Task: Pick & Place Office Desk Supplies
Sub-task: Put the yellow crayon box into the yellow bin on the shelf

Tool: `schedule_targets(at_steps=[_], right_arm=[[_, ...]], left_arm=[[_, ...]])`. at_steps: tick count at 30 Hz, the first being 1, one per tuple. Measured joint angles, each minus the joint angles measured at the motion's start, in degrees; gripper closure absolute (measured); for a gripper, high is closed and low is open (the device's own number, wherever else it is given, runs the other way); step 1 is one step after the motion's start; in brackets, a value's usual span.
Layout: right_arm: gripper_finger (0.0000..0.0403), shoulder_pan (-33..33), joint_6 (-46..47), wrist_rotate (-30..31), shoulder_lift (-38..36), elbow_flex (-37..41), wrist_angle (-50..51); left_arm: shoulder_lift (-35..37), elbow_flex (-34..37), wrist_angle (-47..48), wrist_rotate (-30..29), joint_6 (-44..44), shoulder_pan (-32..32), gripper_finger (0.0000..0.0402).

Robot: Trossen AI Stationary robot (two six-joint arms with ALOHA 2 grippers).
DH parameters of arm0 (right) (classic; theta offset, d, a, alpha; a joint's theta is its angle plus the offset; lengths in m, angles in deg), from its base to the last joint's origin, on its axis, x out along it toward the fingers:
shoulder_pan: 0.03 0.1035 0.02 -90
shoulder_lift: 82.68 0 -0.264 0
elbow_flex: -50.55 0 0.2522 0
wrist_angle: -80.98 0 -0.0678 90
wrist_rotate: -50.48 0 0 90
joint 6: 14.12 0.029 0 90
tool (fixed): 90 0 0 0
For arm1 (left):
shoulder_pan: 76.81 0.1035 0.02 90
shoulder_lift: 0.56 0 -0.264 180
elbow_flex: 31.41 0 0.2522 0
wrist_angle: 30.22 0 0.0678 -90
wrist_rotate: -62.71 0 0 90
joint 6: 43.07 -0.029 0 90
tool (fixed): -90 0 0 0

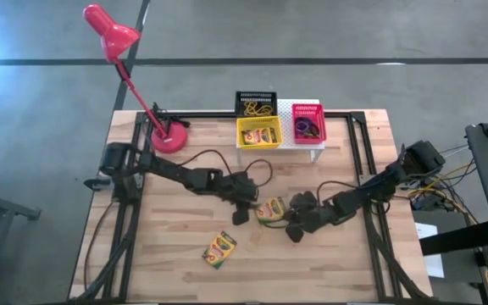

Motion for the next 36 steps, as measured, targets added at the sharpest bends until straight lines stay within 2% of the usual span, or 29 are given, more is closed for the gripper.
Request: schedule_targets(at_steps=[7, 9, 13, 19, 27, 36], right_arm=[[0.0280, -1.5, -0.2, -1.1, 0.0, 0.5, 0.1], [0.0254, -3.2, -0.4, -3.1, 0.0, 0.6, 0.1], [0.0205, -6.9, -1.8, -8.3, 0.0, 0.9, 0.1], [0.0156, -10.8, -3.4, -15.6, -0.2, 1.9, -0.4], [0.0130, -12.1, -1.5, -19.0, -0.3, 4.5, -6.8], [0.0138, -12.1, -1.2, -20.1, -0.9, 4.4, -9.4]], left_arm=[[-1.5, 1.3, -0.2, 2.3, -3.7, -4.5, 0.0291], [-2.7, 1.3, -1.7, 2.1, -3.8, -4.4, 0.0312], [-4.2, 1.4, -1.8, 0.6, -3.9, -3.1, 0.0385], [-4.2, 1.4, -3.0, 0.3, -4.2, -1.6, 0.0397], [-8.4, 1.3, -9.5, 3.9, -4.3, -1.5, 0.0400], [-9.4, 1.3, -11.0, 5.2, -3.9, -0.3, 0.0400]])
